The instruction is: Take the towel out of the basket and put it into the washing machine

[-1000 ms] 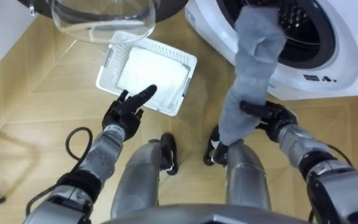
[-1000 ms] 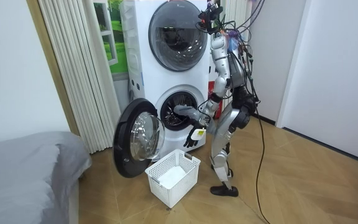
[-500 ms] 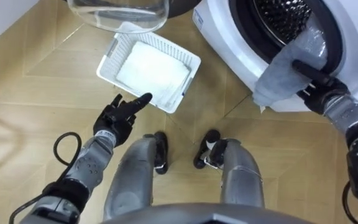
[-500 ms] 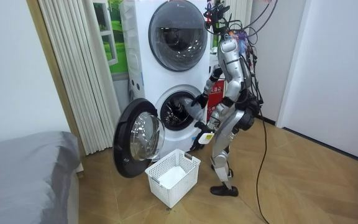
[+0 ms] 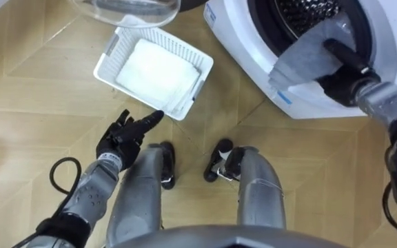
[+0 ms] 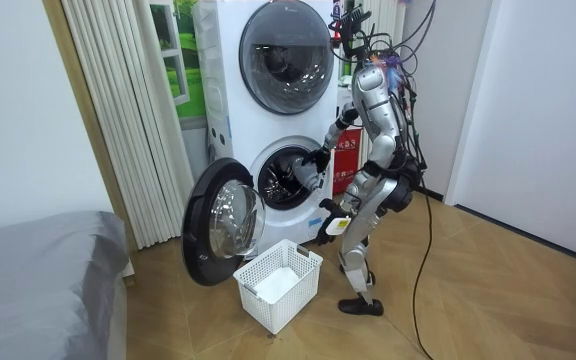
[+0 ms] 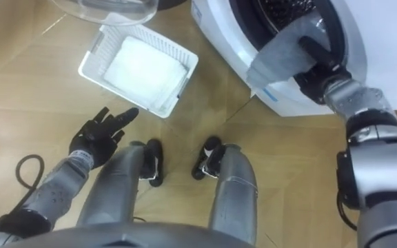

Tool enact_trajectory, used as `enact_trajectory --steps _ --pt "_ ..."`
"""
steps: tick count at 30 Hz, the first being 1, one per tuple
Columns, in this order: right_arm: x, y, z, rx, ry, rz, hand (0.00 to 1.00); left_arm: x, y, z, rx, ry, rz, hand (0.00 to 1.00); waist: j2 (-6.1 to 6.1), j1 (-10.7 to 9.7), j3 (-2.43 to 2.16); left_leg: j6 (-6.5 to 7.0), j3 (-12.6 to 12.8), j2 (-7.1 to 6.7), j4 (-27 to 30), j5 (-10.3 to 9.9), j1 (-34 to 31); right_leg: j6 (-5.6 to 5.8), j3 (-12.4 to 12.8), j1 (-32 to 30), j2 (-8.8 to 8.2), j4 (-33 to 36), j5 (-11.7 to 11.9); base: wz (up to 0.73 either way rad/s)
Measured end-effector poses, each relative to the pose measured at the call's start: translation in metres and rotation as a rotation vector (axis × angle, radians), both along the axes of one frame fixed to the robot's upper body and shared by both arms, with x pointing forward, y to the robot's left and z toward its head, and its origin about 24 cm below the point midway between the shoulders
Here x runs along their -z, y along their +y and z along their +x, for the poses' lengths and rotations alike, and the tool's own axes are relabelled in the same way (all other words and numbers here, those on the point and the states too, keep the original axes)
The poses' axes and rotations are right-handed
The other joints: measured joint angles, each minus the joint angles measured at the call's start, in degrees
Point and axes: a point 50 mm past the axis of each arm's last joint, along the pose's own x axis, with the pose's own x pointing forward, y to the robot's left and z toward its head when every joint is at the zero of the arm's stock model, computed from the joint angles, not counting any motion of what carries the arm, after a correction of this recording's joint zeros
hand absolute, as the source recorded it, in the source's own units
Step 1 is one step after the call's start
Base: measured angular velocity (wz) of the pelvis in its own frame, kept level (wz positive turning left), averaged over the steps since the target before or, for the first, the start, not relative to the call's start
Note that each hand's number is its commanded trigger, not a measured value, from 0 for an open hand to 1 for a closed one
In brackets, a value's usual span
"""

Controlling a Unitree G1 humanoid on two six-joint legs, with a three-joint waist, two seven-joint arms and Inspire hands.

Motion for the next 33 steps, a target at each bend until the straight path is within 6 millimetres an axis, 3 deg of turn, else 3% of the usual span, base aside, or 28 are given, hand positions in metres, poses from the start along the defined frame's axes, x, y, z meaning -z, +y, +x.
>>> enact_trajectory --steps 5,14,26,33 --pt "-0.012 -0.003 0.007 0.105 -0.047 0.109 0.00 -0.004 -0.001 0.003 -0.043 -0.022 -0.020 0.00 0.05 -0.92 -0.02 0.76 0.23 -1.08 1.39 -0.46 -0.94 1.08 1.15 -1.29 -1.14 2.35 -1.08 0.08" --pt "-0.022 -0.008 0.010 0.278 -0.070 0.297 0.00 -0.006 -0.009 0.007 -0.057 -0.034 -0.006 0.00 0.35 -0.96 0.01 1.53 0.22 -1.76 2.17 -0.91 -1.03 1.83 1.06 -1.24 -1.88 3.04 -1.44 0.02" --pt "-0.029 -0.011 0.015 0.328 -0.058 0.285 0.00 -0.011 -0.015 0.015 -0.069 -0.070 0.020 0.00 2.61 -1.00 -0.05 1.91 0.37 -1.92 2.48 -1.12 -0.79 2.50 1.10 -0.92 -2.24 3.26 -1.63 0.00" --pt "-0.029 -0.012 0.015 0.335 -0.052 0.280 0.00 -0.014 -0.014 0.018 -0.052 -0.095 0.072 0.00 2.64 -1.00 -0.05 1.95 0.37 -1.94 2.41 -1.10 -0.67 2.44 0.93 -0.71 -2.37 3.20 -1.59 0.00"
